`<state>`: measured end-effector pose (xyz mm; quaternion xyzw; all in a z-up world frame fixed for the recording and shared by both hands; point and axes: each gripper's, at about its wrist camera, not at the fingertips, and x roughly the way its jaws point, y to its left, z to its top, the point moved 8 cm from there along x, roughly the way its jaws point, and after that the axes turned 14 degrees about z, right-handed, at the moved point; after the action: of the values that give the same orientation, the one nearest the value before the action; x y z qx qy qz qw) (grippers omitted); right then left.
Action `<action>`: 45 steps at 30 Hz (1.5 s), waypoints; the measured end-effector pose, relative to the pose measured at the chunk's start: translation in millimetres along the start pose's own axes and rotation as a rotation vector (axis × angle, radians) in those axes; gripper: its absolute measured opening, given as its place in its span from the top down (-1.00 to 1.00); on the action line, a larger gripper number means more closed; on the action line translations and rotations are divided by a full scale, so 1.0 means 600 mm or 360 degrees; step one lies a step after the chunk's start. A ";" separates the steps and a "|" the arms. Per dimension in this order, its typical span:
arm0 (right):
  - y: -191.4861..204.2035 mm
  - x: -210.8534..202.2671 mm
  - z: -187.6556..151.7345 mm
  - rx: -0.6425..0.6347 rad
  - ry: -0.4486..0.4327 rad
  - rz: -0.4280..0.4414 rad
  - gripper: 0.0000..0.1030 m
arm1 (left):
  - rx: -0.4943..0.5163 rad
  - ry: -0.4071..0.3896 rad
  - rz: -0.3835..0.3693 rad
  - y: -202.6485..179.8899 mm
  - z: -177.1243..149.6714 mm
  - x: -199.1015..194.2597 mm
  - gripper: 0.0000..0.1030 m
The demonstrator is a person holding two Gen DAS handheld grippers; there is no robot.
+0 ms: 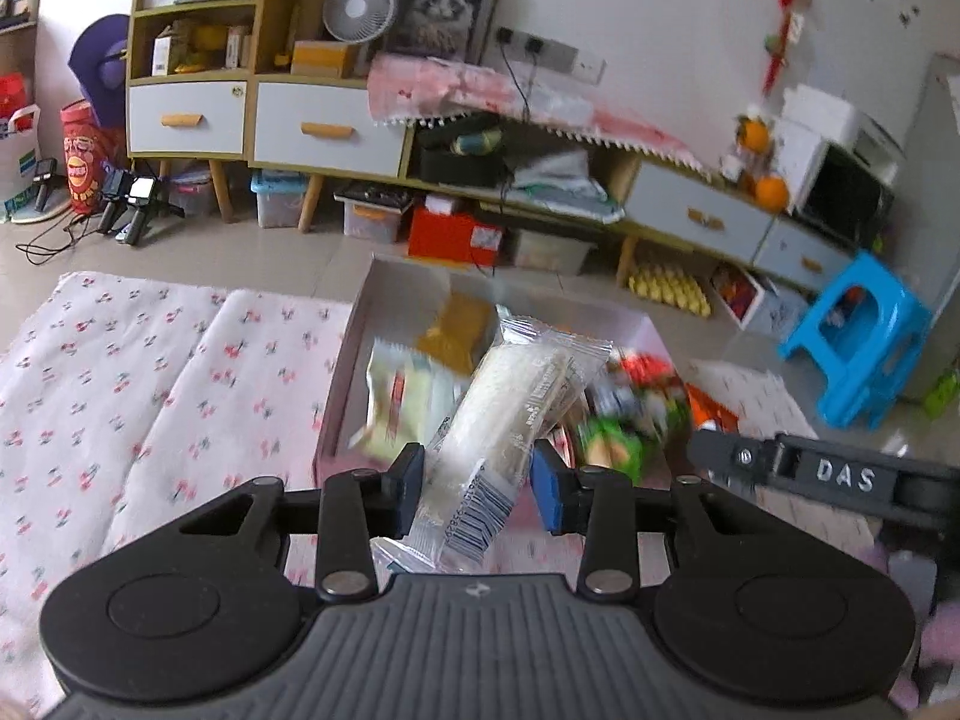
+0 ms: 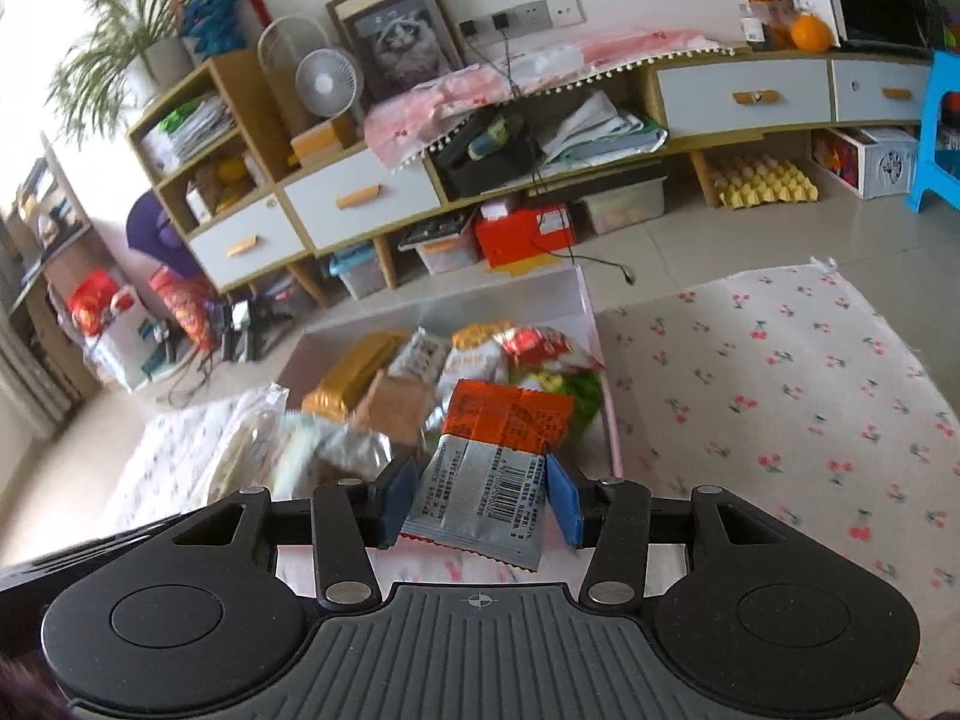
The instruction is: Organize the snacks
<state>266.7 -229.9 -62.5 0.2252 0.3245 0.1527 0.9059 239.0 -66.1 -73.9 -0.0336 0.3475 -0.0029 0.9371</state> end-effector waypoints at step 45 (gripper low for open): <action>0.093 -0.145 -0.075 -0.0320 0.0134 -0.0079 -0.77 | 0.0294 0.0079 0.0264 0.047 -0.053 -0.130 -0.99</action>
<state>164.9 -205.0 -19.9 0.1186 0.3507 0.1712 0.9130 158.4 -37.4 -48.8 0.0817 0.3703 0.0416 0.9244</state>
